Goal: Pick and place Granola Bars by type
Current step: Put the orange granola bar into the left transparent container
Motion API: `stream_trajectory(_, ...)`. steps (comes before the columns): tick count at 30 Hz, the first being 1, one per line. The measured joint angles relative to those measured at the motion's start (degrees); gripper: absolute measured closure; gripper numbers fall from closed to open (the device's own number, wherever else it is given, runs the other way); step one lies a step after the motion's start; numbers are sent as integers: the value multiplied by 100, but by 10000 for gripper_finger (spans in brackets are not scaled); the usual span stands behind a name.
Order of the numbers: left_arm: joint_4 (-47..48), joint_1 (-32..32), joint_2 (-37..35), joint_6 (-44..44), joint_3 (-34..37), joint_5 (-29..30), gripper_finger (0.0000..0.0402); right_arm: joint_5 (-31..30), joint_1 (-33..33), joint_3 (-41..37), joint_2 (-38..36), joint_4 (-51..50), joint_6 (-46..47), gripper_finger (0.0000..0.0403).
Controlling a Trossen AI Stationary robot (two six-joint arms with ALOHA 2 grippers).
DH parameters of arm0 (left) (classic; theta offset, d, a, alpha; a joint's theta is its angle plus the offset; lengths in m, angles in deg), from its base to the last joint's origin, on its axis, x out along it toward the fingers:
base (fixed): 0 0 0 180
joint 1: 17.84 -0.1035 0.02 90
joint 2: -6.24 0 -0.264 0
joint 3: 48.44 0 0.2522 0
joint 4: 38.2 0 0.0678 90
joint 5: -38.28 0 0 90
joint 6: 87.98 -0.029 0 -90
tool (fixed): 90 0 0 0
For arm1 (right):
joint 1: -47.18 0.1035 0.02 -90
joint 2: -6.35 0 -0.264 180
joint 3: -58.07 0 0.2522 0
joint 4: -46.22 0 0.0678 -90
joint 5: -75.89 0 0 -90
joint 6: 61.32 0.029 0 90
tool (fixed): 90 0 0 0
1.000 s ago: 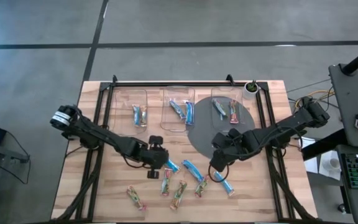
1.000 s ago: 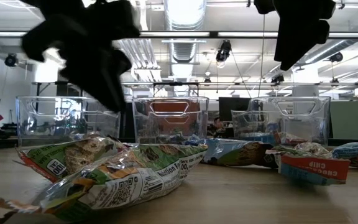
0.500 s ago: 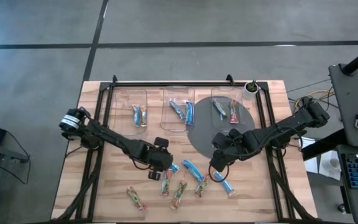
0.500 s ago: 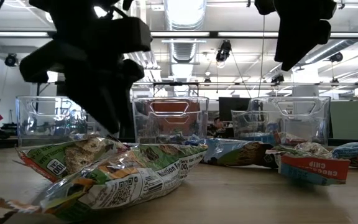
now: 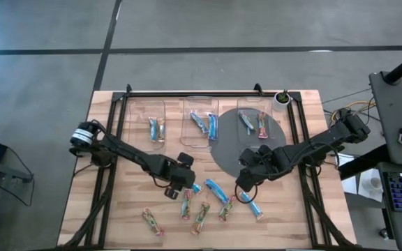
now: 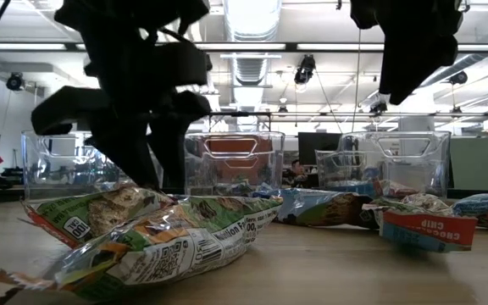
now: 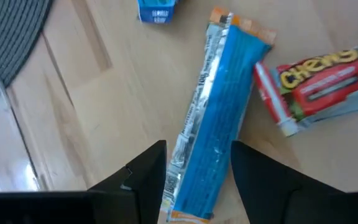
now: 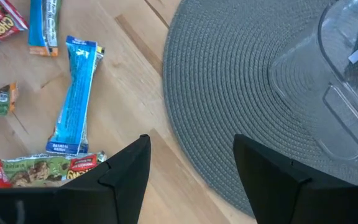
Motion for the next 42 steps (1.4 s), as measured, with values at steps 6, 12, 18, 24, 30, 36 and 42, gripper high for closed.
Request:
stream_trajectory(6, 59, -134, 280, 1, 0, -188, 238, 22, 0, -27, 0, 12, 21, 184)
stream_trajectory(12, 167, -148, 418, 191, -17, -409, 238, 32, 0, -27, 0, 23, 34, 184)
stream_trajectory(18, 351, -192, 277, 1007, -14, -587, 261, 37, 0, -12, 0, 50, 37, 184)
stream_trajectory(24, 740, -198, -246, 1804, 0, -739, 325, 1, 0, -10, -1, 143, 38, 184)
stream_trajectory(30, 1038, -33, -1457, 4009, 0, -150, 348, -238, 0, -5, -28, 210, 30, 184)
stream_trajectory(36, 2047, 118, -2832, 7209, -2, 2299, 349, -435, -18, -5, -33, 236, -12, 184)
stream_trajectory(42, 4434, -282, -3643, 8972, 272, 3383, 349, -496, -20, -7, -24, 388, -31, 184)
